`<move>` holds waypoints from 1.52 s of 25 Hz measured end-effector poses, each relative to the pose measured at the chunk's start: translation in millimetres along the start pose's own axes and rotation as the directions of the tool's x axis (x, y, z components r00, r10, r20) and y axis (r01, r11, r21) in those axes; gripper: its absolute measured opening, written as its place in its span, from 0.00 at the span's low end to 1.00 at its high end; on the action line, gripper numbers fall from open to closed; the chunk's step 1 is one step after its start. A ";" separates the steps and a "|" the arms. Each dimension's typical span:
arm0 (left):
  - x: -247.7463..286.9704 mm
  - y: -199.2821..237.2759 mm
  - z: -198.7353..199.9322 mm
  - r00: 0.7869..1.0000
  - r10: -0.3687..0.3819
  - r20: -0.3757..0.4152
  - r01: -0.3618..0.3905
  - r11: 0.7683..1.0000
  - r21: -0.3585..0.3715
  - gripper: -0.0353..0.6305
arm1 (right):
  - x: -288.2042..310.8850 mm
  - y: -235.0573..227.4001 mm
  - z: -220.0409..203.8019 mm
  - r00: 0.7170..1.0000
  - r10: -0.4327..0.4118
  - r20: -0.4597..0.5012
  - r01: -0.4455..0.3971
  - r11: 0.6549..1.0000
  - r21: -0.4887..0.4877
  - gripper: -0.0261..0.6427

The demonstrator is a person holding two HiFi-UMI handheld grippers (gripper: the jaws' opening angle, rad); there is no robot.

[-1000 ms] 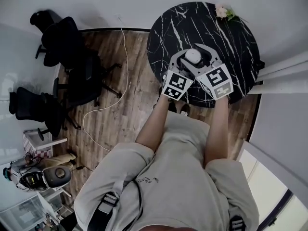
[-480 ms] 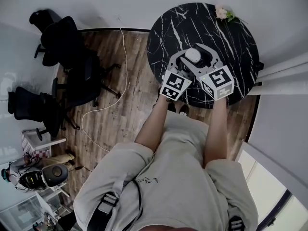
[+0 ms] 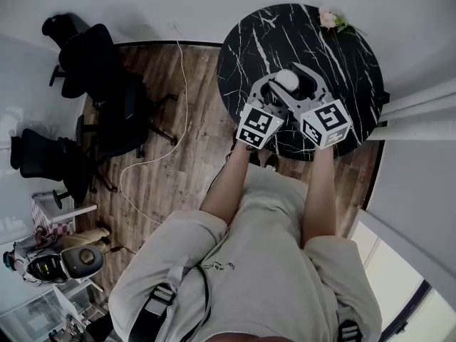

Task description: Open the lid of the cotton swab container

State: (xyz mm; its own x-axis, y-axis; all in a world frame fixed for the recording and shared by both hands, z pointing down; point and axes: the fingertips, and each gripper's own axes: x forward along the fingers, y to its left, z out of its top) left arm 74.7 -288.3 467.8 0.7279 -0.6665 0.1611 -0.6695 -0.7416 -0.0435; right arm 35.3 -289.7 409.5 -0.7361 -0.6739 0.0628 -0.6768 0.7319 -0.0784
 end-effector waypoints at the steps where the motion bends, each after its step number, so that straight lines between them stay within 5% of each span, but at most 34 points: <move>1: 0.3 0.1 0.6 1.000 0.000 0.002 0.000 1.000 0.000 0.45 | -0.3 -0.5 0.7 1.000 0.001 0.008 -0.001 1.000 0.004 0.47; 5: 1.9 1.4 -1.2 1.000 0.016 -0.013 -0.016 0.999 0.033 0.45 | 1.2 -1.6 -2.2 0.999 -0.004 -0.037 0.003 1.000 -0.007 0.47; 12: 3.3 20.4 -2.0 0.991 0.129 -0.027 -0.127 0.989 0.071 0.45 | 13.3 -5.1 -4.9 0.966 -0.133 -0.222 0.109 0.987 -0.114 0.47; 19: 2.0 18.4 -7.2 0.994 0.105 -0.027 -0.102 0.992 0.076 0.45 | 14.7 -4.7 -9.1 0.950 -0.127 -0.285 0.101 0.990 -0.101 0.47; 38: -5.9 8.4 10.6 0.997 0.050 0.058 -0.052 0.998 0.038 0.45 | 2.1 -7.3 5.3 0.986 -0.118 -0.122 0.127 0.989 0.072 0.47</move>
State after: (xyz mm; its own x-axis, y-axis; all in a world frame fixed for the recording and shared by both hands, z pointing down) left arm 66.3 -291.4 456.0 0.7008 -0.7062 0.1012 -0.7006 -0.7080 -0.0891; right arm 38.7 -297.0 404.9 -0.6466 -0.7382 0.1922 -0.7626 0.6313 -0.1410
